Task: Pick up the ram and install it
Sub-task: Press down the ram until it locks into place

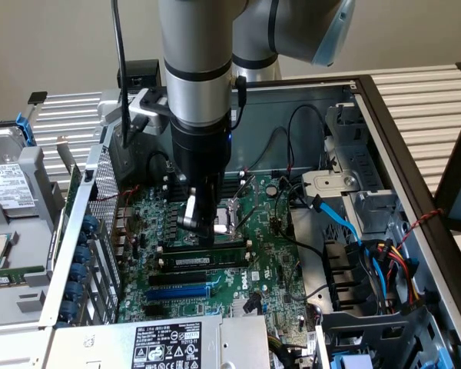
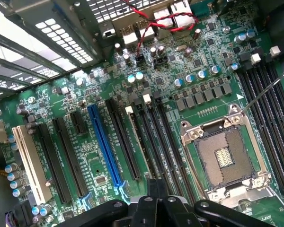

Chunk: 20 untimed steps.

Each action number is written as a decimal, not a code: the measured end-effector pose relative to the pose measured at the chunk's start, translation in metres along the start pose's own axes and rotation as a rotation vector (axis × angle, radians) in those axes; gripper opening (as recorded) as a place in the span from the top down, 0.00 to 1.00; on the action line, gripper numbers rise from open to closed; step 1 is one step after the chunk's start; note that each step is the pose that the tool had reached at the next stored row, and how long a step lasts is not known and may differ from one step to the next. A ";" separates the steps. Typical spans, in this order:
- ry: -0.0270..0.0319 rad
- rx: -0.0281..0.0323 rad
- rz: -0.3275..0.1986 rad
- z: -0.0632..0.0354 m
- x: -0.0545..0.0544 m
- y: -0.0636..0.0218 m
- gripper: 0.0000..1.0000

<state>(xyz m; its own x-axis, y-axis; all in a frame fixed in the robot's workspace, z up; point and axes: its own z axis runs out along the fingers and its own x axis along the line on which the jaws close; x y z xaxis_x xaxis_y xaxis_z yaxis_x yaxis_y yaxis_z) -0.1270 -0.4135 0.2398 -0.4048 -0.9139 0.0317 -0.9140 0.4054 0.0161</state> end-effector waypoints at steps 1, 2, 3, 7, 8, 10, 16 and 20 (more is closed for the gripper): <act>-0.0002 -0.0006 0.017 0.0001 0.000 0.0000 0.89; -0.0005 -0.0010 0.033 0.0002 0.000 0.0000 0.89; -0.0008 -0.0016 0.050 0.0003 0.000 0.0000 0.89; -0.0019 -0.0037 0.116 0.0008 0.000 0.0000 0.89; -0.0022 -0.0042 0.133 0.0009 0.000 0.0000 0.89; -0.0028 -0.0053 0.166 0.0012 0.000 0.0000 0.89; -0.0044 -0.0086 0.270 0.0023 0.000 0.0000 0.89; -0.0055 -0.0108 0.341 0.0030 0.000 0.0000 0.89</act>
<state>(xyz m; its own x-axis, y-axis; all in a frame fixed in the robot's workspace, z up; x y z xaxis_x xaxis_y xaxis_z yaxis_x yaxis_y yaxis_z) -0.1270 -0.4135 0.2368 -0.6873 -0.7257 0.0317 -0.7256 0.6879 0.0161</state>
